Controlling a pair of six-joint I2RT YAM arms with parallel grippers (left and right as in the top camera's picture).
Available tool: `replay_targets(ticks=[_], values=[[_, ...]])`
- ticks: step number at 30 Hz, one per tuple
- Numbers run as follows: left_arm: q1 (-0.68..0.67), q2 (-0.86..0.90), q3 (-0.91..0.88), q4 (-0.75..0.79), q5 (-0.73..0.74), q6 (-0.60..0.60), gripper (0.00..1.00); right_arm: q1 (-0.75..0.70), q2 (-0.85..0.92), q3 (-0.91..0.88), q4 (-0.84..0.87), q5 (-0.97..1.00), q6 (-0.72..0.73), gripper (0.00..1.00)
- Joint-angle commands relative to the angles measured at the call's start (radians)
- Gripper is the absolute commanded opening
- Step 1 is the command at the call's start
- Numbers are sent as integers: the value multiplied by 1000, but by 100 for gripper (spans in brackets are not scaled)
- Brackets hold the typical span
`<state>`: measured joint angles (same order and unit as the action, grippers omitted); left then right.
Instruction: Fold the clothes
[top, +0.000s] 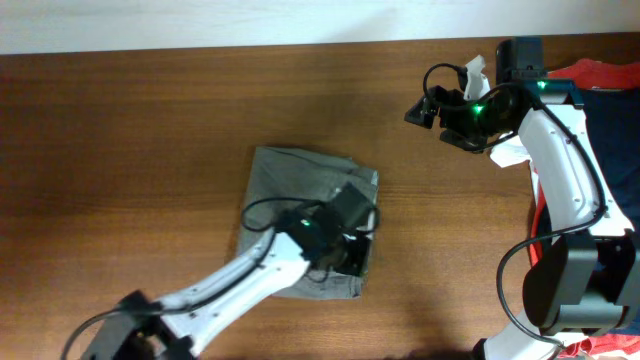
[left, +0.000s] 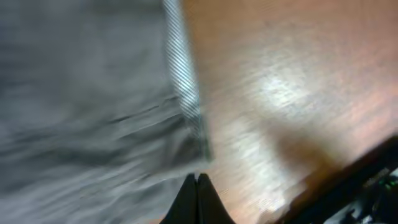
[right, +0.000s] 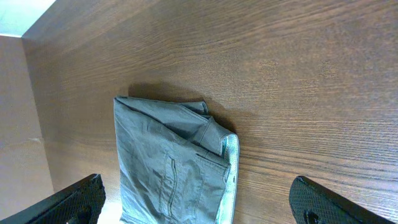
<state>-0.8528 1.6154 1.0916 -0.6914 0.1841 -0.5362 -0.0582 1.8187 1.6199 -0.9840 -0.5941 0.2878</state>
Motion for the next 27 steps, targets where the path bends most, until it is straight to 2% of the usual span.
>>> replay_targets(ticks=[1,5,7,8,10,12,16,19,21,24,27], values=[[-86,139,1,63,65,-31,1,-1,7,2,0,5,-3,98],[-113,288,1,58,65,-40,1,-1,7,2,0,5,-3,98],[-62,313,1,-2,60,-40,1,-1,7,2,0,5,-3,98],[-21,313,1,-74,16,-39,1,-1,7,2,0,5,-3,98],[68,313,1,-243,-172,-39,1,-1,7,2,0,5,-3,98],[186,312,1,-325,-285,-40,1,-1,7,2,0,5,-3,98],[464,312,3,-220,-399,-40,1,-1,7,2,0,5,-3,98],[655,312,42,-219,-402,-39,1,-2,7,2,0,5,-3,98],[769,308,147,-292,-387,-39,0,-1,7,2,0,5,-3,98],[767,219,341,-422,-363,-39,1,-1,7,2,0,5,-3,98],[726,92,391,-409,-270,-39,1,-2,7,2,0,5,-3,98]])
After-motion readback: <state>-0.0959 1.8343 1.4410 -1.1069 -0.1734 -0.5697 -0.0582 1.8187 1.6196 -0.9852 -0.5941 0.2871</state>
